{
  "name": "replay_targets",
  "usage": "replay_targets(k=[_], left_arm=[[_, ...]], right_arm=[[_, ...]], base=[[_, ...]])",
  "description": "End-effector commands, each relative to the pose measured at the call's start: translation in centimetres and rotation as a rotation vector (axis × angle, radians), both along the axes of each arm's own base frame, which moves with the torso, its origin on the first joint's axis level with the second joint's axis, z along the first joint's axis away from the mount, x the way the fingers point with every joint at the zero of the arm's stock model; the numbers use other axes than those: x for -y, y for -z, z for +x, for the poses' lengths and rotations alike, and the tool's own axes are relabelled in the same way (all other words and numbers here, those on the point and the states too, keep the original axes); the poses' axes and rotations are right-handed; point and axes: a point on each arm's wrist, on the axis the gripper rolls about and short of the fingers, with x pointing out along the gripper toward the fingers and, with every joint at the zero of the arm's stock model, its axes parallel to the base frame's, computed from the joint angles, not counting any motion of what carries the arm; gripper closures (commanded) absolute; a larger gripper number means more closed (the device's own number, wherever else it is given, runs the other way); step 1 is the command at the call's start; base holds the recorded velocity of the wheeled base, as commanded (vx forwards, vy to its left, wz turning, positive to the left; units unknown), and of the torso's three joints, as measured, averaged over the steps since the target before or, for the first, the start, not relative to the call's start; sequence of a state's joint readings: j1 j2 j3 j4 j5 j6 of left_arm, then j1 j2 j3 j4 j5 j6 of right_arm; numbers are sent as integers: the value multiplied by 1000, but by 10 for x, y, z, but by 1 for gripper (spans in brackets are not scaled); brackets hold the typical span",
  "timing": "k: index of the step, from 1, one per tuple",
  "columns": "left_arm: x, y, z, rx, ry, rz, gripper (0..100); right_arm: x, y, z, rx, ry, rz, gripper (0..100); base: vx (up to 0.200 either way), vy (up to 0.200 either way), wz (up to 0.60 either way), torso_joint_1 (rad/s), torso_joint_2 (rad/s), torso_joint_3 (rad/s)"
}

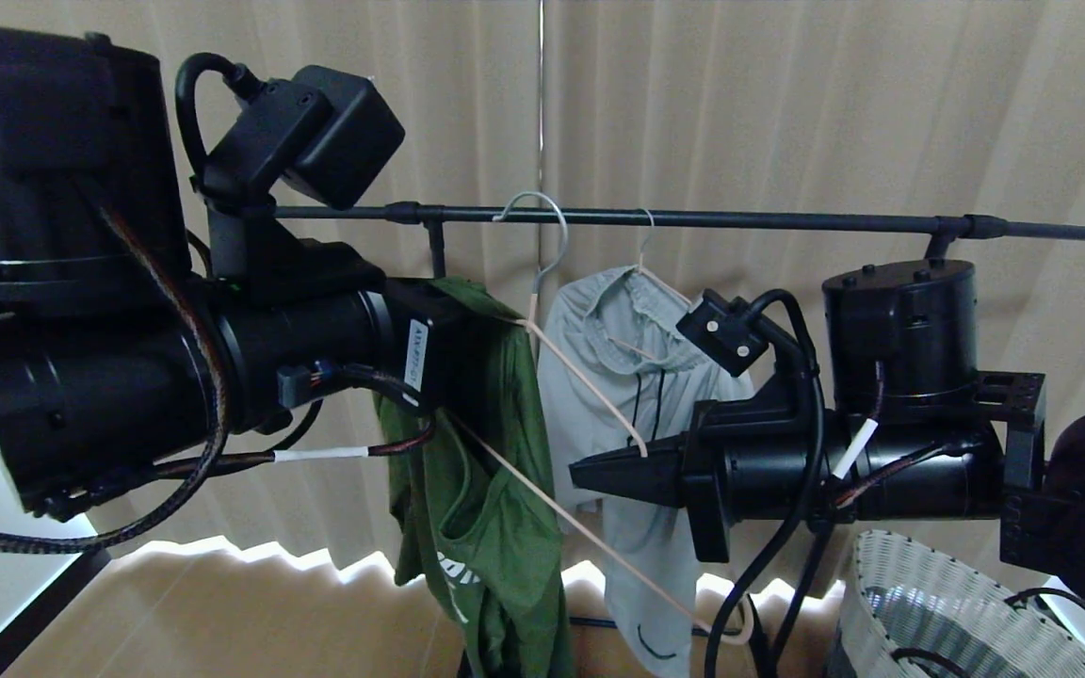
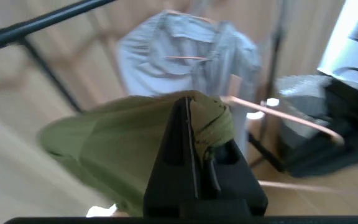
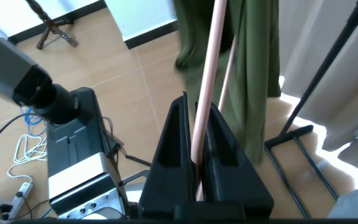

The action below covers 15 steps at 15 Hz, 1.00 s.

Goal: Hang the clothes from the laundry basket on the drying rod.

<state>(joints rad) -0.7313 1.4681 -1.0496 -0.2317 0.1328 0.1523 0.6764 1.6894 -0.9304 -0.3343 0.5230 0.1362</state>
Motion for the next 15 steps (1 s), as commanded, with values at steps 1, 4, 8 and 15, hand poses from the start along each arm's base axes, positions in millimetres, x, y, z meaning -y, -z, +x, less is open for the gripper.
replay_targets(k=[1, 4, 8, 15], left_arm=[[1, 3, -3, -9, 21, 5, 100], [6, 11, -10, -27, 53, 24, 100], [5, 13, -11, -28, 54, 27, 0], [-18, 20, -30, -25, 44, 39, 0]], right_arm=[[1, -2, 1, 4, 5, 4, 100], [1, -2, 0, 5, 3, 5, 100], [3, -5, -2, 12, 6, 9, 100], [20, -26, -23, 37, 3, 26, 100]], base=[[0, 0, 0, 0, 0, 0], [0, 0, 0, 0, 0, 0], [0, 0, 0, 0, 0, 0], [0, 0, 0, 0, 0, 0]])
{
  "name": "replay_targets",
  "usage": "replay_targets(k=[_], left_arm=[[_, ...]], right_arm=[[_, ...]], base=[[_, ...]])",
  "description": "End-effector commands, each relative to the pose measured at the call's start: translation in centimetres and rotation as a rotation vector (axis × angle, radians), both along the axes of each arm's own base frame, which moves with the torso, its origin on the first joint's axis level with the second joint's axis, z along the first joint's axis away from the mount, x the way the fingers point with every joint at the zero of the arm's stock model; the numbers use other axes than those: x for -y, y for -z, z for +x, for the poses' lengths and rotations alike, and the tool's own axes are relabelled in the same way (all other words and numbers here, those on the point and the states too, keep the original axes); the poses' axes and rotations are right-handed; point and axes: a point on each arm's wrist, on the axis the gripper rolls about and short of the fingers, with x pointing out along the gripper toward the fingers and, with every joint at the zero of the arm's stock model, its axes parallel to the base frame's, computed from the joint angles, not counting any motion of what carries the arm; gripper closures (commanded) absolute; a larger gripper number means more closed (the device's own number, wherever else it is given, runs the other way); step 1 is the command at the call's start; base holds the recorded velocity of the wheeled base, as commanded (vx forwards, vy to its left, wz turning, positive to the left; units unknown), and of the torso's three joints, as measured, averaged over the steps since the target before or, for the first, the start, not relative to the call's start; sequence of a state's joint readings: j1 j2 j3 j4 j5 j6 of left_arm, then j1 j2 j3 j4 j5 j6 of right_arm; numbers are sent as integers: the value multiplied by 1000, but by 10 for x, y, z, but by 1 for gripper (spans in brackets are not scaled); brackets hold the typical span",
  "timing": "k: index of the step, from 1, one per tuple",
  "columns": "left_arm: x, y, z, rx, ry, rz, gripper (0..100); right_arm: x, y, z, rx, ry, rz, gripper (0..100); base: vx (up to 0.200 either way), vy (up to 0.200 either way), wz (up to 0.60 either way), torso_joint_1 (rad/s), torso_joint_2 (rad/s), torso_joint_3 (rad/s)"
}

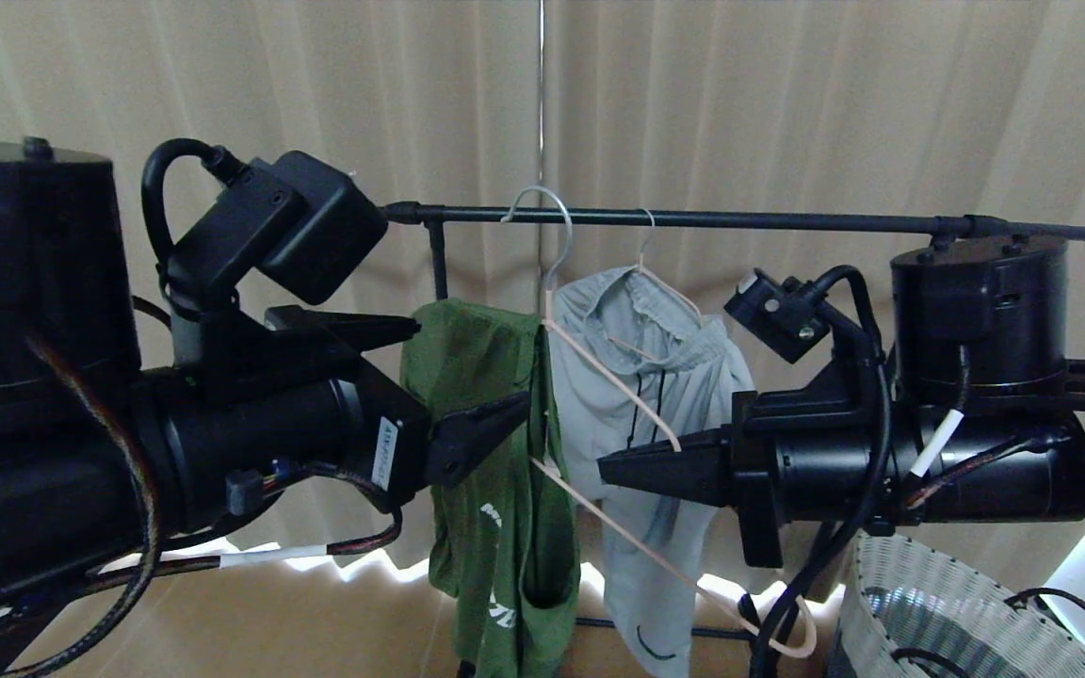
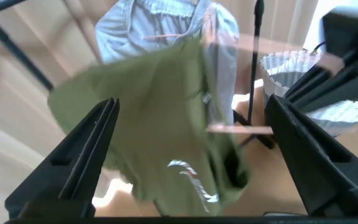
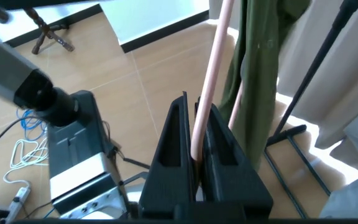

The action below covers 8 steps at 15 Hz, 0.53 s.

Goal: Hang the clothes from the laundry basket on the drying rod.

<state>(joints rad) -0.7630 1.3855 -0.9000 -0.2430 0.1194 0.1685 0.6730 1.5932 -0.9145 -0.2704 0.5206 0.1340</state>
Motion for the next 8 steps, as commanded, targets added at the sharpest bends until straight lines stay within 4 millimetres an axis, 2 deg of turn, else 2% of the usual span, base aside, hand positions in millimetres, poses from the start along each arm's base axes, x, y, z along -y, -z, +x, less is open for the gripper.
replay_targets(k=[1, 4, 6, 8], left_arm=[[-19, 1, -3, 44, -34, 5, 0], [-41, -1, 7, 179, 31, 82, 0], [-61, -2, 23, 320, 74, 224, 0], [-61, 2, 31, 404, 168, 321, 0]], right_arm=[[10, -9, -13, 26, -3, 20, 100], [11, -8, -16, 25, -8, 19, 100], [10, -10, -18, 29, -19, 24, 100], [6, -12, -22, 34, -43, 29, 100]], base=[[0, 0, 0, 0, 0, 0], [0, 0, 0, 0, 0, 0], [0, 0, 0, 0, 0, 0], [0, 0, 0, 0, 0, 0]])
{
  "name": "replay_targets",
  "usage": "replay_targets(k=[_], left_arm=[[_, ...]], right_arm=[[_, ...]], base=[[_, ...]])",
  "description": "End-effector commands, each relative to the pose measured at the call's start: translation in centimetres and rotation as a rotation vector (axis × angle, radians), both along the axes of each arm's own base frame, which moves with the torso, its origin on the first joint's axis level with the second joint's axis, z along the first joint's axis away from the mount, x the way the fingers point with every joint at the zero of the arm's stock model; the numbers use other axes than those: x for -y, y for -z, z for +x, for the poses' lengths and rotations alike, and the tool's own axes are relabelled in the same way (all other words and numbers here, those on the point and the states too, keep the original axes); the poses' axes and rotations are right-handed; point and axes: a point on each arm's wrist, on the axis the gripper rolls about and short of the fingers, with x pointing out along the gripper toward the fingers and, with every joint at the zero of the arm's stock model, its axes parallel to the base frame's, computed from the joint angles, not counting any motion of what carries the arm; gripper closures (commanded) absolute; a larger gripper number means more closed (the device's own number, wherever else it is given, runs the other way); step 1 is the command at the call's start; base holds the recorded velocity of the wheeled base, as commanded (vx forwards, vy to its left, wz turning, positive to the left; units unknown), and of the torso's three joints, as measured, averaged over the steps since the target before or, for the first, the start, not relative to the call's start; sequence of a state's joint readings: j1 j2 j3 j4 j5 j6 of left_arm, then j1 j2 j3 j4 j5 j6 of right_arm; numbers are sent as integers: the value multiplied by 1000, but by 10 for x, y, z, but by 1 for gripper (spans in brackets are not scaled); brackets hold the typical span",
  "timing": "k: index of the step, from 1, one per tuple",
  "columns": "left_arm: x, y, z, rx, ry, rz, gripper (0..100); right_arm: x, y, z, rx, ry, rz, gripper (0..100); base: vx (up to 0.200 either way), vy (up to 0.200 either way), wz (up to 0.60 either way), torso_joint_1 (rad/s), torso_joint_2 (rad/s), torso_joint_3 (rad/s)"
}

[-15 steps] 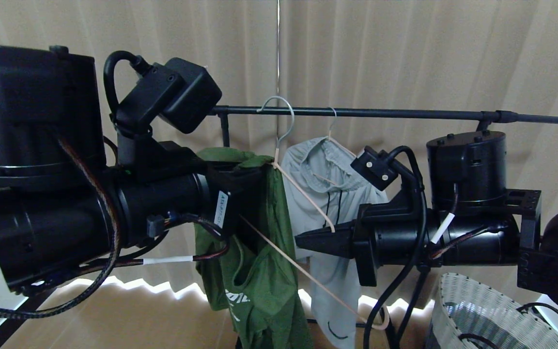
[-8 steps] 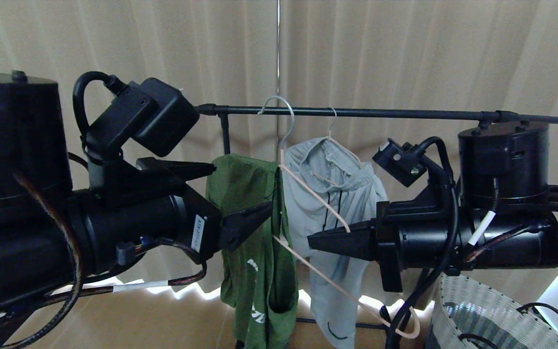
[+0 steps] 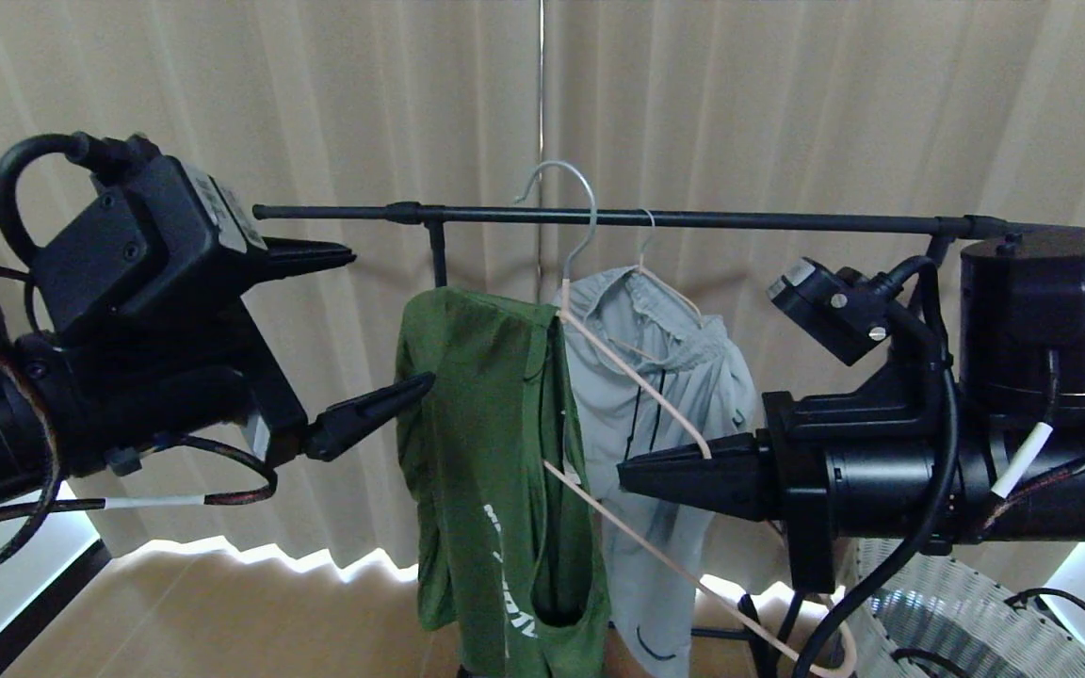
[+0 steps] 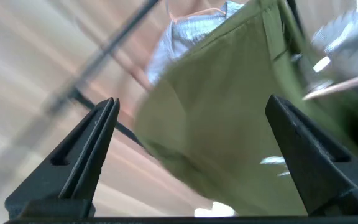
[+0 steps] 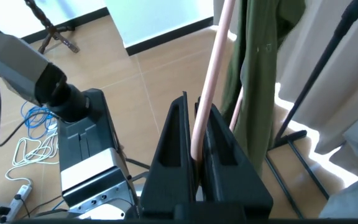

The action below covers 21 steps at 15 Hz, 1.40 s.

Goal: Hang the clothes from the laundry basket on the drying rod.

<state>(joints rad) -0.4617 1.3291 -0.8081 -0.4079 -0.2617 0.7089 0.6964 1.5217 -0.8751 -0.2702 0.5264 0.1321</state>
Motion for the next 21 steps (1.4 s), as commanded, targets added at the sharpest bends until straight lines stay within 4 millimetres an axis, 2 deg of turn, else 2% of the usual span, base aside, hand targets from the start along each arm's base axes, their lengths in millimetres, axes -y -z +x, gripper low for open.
replay_targets(k=[1, 4, 8, 15, 16, 21], left_arm=[[-2, 6, 13, 44, 17, 70, 0], [6, 9, 28, 124, 46, 129, 0], [10, 14, 40, 129, 45, 142, 0], [11, 17, 43, 125, 47, 152, 0], [12, 17, 42, 125, 50, 152, 100], [12, 17, 42, 127, 49, 157, 100]], right_arm=[[-4, -3, -6, 10, -29, 9, 100], [-12, -3, -12, 7, -66, 7, 100], [-15, -3, -17, 8, -89, 8, 100], [-21, -3, -23, 8, -121, 8, 100], [-21, -3, -23, 8, -121, 8, 100], [-20, -3, -24, 7, -121, 7, 100]], base=[[0, 0, 0, 0, 0, 0], [0, 0, 0, 0, 0, 0], [0, 0, 0, 0, 0, 0], [0, 0, 0, 0, 0, 0], [0, 0, 0, 0, 0, 0], [0, 0, 0, 0, 0, 0]])
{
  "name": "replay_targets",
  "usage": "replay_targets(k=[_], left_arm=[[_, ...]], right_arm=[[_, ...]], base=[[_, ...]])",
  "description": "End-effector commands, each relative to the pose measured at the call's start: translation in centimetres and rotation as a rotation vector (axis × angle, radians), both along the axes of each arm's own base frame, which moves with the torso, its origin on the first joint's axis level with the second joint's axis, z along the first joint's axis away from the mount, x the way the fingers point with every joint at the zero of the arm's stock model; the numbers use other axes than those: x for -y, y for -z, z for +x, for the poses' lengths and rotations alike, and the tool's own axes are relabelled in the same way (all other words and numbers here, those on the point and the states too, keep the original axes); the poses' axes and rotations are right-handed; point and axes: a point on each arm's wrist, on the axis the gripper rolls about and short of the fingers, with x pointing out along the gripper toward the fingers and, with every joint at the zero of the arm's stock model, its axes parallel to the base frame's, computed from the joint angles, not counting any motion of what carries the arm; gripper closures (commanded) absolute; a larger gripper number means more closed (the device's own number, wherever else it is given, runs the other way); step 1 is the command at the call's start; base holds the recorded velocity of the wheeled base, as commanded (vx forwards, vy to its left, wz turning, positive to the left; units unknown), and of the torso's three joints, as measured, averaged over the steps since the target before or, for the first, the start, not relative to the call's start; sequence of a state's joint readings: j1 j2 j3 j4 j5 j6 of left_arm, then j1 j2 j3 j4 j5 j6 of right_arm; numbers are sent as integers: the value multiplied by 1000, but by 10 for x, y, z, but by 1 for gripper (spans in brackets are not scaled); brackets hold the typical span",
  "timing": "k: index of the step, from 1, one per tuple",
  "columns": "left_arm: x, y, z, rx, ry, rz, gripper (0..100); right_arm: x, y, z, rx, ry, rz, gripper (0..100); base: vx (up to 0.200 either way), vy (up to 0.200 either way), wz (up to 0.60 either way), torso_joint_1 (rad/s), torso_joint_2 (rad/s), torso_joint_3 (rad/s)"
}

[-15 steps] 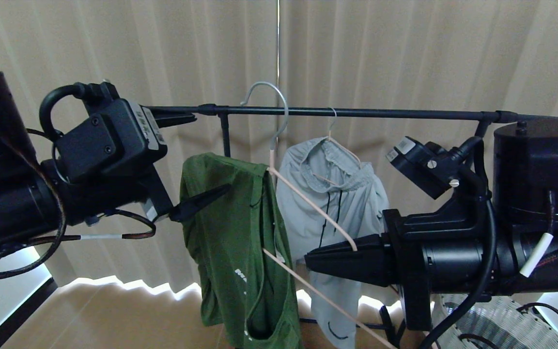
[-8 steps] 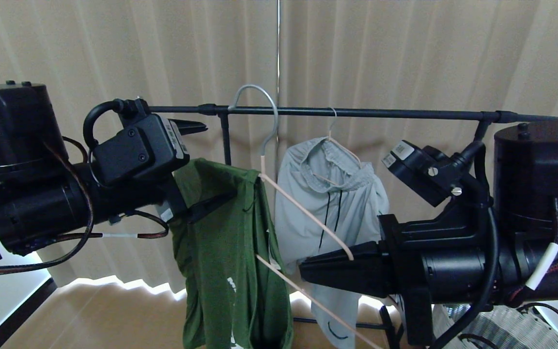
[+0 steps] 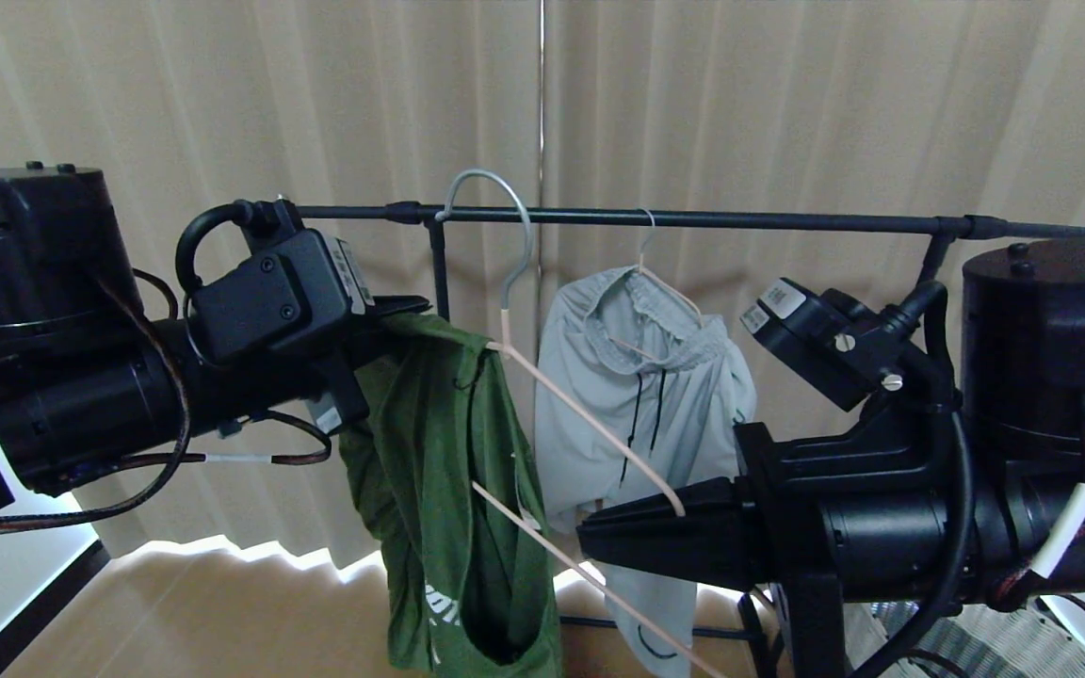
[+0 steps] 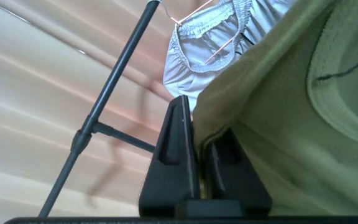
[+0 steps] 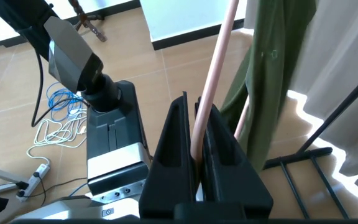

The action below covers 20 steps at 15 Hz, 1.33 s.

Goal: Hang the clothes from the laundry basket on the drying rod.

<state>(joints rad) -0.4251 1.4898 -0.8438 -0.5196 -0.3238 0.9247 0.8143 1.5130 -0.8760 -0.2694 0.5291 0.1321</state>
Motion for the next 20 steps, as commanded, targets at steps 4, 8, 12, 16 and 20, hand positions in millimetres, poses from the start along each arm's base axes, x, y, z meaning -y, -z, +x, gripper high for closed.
replay_targets(k=[4, 8, 12, 16, 20], left_arm=[[0, 2, 0, -8, -4, 1, 100], [-1, 2, -1, -11, -9, -4, 100], [-8, 0, -4, 0, -90, 3, 100], [-14, 10, -11, -21, -218, 34, 100], [-23, 19, -12, -37, -504, 76, 100]], right_arm=[[0, 0, 0, 1, 1, 0, 100], [3, 0, -3, 0, 4, -7, 0], [21, 5, 1, 103, 158, -72, 0], [45, -2, 4, 193, 299, -94, 0], [66, 2, 17, 340, 437, -202, 0]], base=[[0, 0, 0, 0, 0, 0], [0, 0, 0, 0, 0, 0], [0, 0, 0, 0, 0, 0], [0, 0, 0, 0, 0, 0], [0, 0, 0, 0, 0, 0]])
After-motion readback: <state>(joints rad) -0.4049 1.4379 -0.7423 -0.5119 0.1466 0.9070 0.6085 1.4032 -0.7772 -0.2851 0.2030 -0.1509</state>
